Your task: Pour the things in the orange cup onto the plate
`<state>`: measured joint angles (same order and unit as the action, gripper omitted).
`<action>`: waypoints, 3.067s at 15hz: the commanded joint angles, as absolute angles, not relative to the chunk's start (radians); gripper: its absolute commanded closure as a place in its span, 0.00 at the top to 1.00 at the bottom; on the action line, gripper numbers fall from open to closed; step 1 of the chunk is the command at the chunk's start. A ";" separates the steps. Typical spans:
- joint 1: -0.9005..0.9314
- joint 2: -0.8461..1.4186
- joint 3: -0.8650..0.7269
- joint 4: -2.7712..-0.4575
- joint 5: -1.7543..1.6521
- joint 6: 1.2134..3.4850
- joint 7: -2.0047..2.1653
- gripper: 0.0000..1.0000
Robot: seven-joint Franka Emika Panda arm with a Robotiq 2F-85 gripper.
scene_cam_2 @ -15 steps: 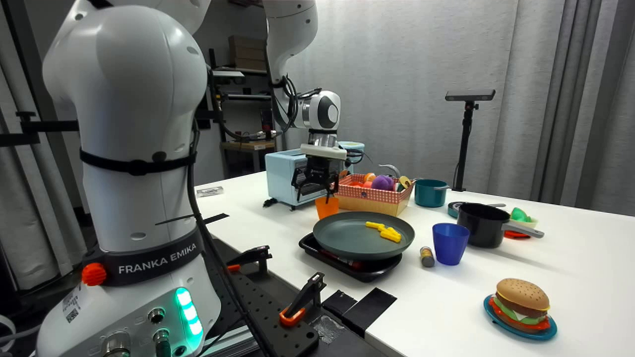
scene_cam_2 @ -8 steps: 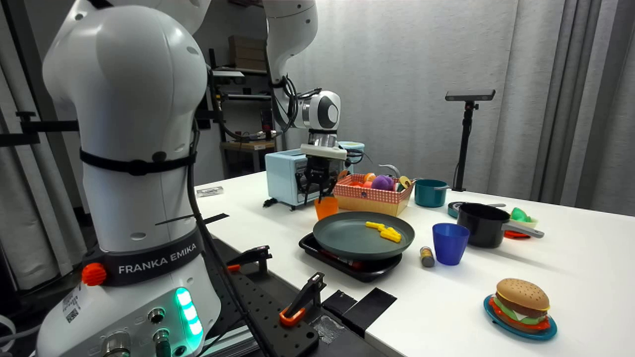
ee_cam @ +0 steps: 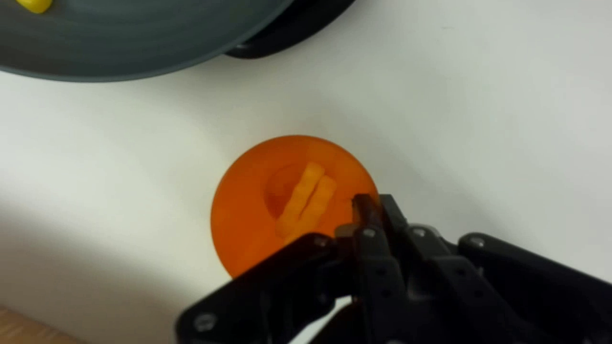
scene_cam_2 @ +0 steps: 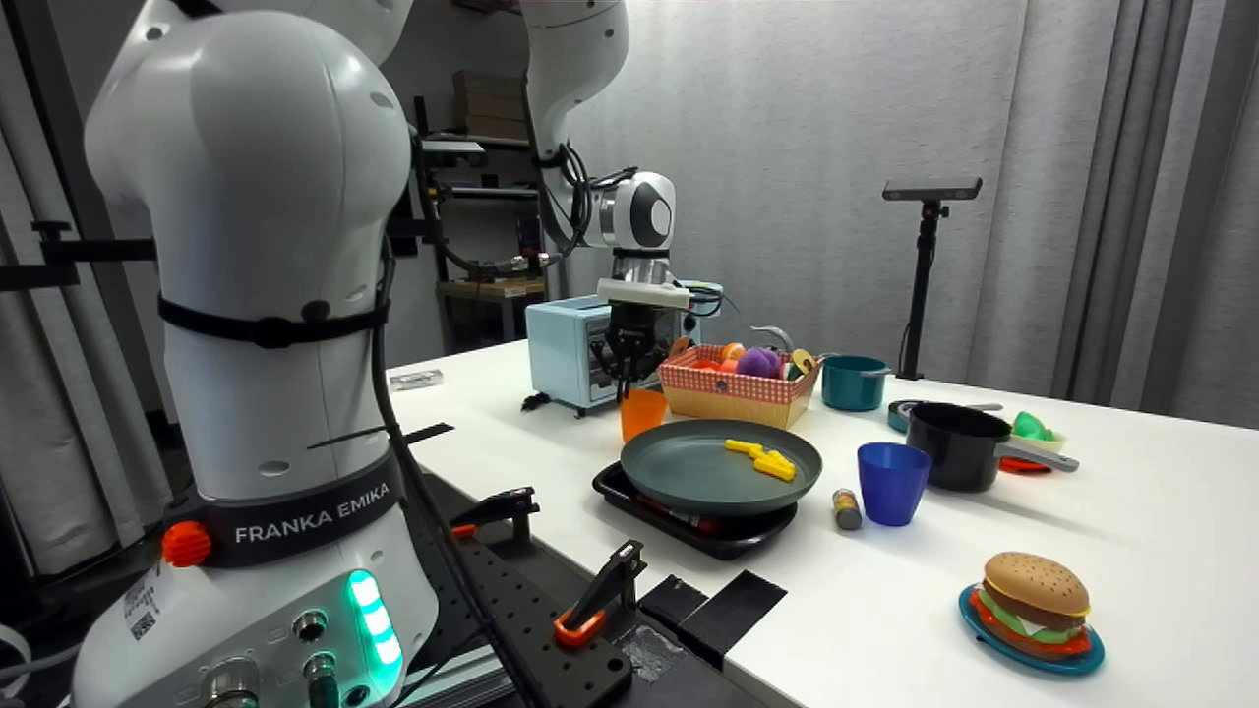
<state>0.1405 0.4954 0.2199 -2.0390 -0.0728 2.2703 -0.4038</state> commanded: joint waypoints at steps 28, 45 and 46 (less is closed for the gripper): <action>0.078 0.024 0.194 -2.405 0.124 2.624 -0.582 0.01; 0.163 -0.147 0.105 -2.673 0.386 2.930 -0.809 0.01; 0.170 -0.150 0.103 -2.675 0.416 2.941 -0.842 0.01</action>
